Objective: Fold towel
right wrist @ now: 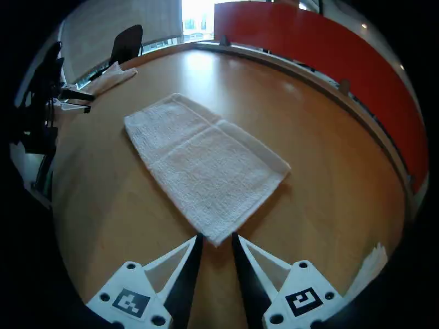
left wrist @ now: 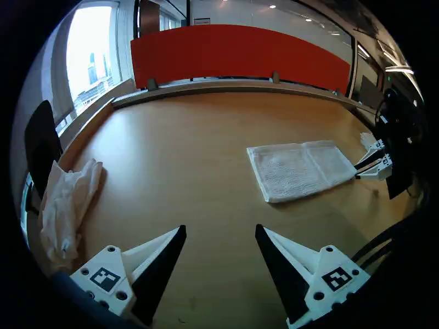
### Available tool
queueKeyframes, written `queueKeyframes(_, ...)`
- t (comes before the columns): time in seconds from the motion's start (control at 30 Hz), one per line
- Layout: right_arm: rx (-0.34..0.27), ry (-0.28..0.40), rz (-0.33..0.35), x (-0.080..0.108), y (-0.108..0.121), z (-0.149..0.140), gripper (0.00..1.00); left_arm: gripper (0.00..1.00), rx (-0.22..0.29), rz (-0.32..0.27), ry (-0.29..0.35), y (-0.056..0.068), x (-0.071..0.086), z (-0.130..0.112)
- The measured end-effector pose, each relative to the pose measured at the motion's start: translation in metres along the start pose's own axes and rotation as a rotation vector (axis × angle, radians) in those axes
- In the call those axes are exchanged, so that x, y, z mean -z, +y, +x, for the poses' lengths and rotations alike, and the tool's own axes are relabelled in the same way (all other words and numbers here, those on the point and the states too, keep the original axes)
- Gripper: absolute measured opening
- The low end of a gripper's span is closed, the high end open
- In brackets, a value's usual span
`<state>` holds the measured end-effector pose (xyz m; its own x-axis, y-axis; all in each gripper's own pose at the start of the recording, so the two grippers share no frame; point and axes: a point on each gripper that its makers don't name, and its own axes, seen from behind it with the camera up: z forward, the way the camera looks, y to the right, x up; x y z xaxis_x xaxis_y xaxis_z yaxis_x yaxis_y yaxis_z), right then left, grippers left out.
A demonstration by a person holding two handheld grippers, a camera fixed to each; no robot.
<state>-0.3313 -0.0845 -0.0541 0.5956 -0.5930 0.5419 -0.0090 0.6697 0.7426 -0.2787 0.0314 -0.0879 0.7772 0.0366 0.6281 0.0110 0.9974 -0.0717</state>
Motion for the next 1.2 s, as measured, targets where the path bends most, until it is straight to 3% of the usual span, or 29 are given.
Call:
queueKeyframes(0.27,0.000,-0.009,0.005,0.002,-0.001,-0.003,0.39,0.93,0.002,-0.001,0.001,-0.003,0.002,-0.001)
queueKeyframes(0.4,-0.005,-0.008,0.018,0.001,-0.003,-0.002,0.25,0.93,-0.003,-0.003,0.001,-0.003,0.001,-0.001)
queueKeyframes(0.67,-0.016,-0.006,0.020,0.003,-0.003,0.000,0.07,0.93,-0.005,-0.003,0.000,-0.003,0.003,-0.002)
queueKeyframes(1.2,-0.006,0.073,-0.026,0.031,-0.002,0.032,0.06,0.93,0.010,0.001,-0.002,-0.004,0.004,-0.002)
